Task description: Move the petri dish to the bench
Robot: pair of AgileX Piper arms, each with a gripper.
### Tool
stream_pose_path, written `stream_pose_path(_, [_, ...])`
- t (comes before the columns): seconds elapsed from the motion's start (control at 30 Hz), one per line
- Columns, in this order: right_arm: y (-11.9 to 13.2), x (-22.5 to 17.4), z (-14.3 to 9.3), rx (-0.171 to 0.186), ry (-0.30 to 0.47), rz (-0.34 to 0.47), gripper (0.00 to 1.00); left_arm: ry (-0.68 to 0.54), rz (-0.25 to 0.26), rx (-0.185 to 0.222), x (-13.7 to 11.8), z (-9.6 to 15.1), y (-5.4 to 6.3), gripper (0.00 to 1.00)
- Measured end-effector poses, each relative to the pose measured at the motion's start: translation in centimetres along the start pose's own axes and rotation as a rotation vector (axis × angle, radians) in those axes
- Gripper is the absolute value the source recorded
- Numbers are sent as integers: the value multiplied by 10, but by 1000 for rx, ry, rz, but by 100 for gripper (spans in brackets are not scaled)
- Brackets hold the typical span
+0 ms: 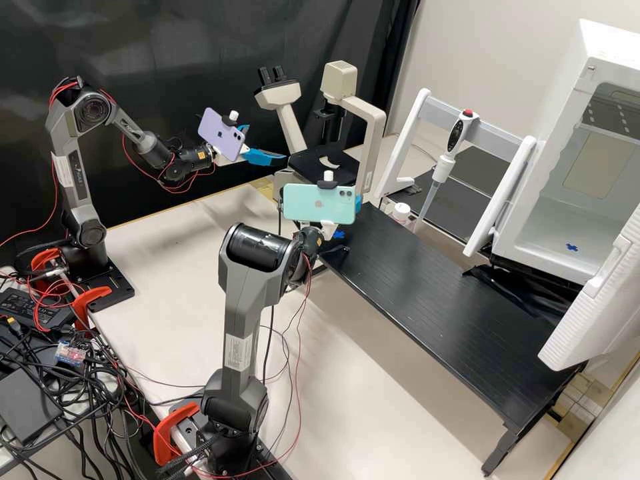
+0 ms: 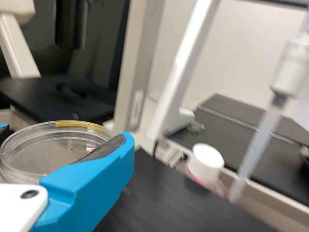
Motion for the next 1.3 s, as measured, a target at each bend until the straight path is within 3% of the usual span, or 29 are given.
stream_pose_path(0.23, [-5, -21, 17, 1, -39, 8, 0, 0, 0, 0, 0, 0, 0, 100])
stream_pose_path(0.83, [-17, -58, 22, -31, 18, 28, 0, 0, 0, 0, 0, 0, 0, 100])
stream_pose_path(0.87, [-16, -58, 22, -31, 21, 32, 100, 0, 0, 0, 0, 0, 0, 100])
stream_pose_path(1.07, [-20, -56, 24, -38, 26, 42, 100, 0, 0, 0, 0, 0, 0, 100])
stream_pose_path(1.3, [-22, -55, 26, -73, 16, 36, 100, 0, 0, 0, 0, 0, 0, 100])
